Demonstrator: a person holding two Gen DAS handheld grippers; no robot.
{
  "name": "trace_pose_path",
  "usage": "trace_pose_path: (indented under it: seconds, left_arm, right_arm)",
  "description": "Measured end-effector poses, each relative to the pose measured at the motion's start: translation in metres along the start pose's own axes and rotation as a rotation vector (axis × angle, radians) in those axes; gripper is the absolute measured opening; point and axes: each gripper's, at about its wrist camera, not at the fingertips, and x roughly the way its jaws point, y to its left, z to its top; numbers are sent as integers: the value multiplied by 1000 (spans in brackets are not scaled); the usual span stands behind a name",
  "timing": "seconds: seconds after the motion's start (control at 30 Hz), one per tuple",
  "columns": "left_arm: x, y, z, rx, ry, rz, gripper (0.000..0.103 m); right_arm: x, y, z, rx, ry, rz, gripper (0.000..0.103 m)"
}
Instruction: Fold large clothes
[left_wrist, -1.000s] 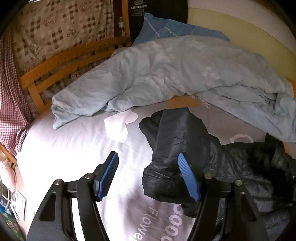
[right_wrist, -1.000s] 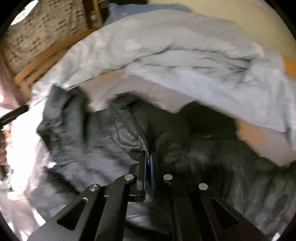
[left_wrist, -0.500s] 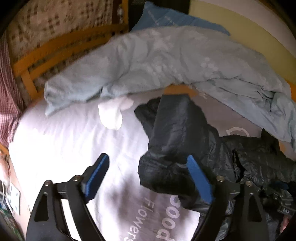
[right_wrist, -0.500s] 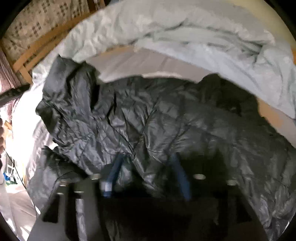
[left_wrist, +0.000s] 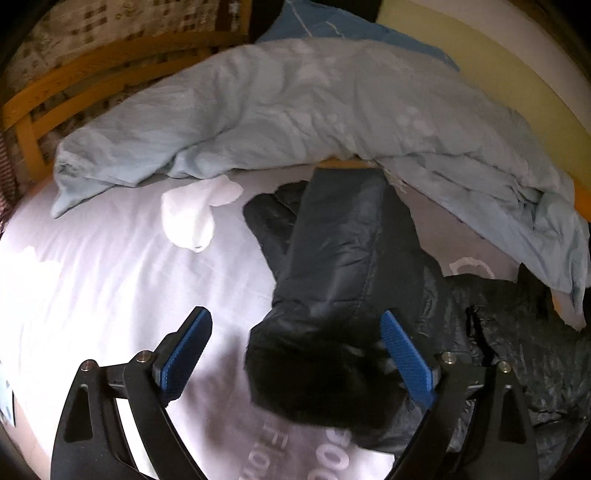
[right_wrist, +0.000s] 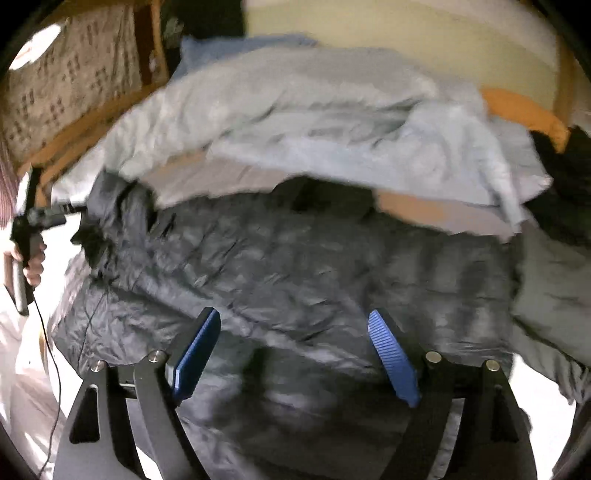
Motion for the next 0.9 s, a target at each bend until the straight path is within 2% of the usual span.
trace_pose_path:
  seconds: [0.1, 0.17, 0.2, 0.23, 0.27, 0.37, 0.47, 0.57, 0.67, 0.73, 0.8, 0.9]
  left_arm:
    - [19, -2, 3, -2, 58, -3, 92]
    - [26, 0, 5, -48, 92, -62, 89]
    - [27, 1, 5, -71, 105, -86, 85]
    - [27, 1, 6, -83, 106, -112, 64]
    - [26, -2, 7, -76, 102, -127, 35]
    - [11, -19, 7, -14, 44, -158, 13]
    - [-20, -51, 6, 56, -45, -260, 12]
    - [-59, -95, -9, 162, -120, -346, 12]
    - [-83, -145, -47, 263, -117, -440, 13]
    - [-88, -180, -73, 338, -112, -429, 13]
    - [-82, -205, -90, 353, -97, -370, 15]
    - [-59, -220, -103, 352, -33, -344, 19]
  right_arm:
    - [-12, -19, 3, -5, -42, -75, 85]
    - [-16, -36, 4, 14, -68, -98, 85]
    - [-17, -42, 4, 25, -72, -101, 85]
    - [-17, -51, 4, 39, -70, -111, 85]
    - [-17, -61, 4, 56, -59, -130, 85]
    - [-20, -78, 4, 109, -46, -149, 85]
    - [-28, -87, 5, 156, -54, -105, 85]
    - [-35, -86, 7, 154, -74, -131, 85]
    - [-36, -78, 6, 134, -80, -147, 85]
    - [-35, -75, 6, 126, -75, -152, 85]
    - [-32, -71, 4, 118, -66, -159, 85]
    - [-27, -68, 2, 94, -51, -170, 85]
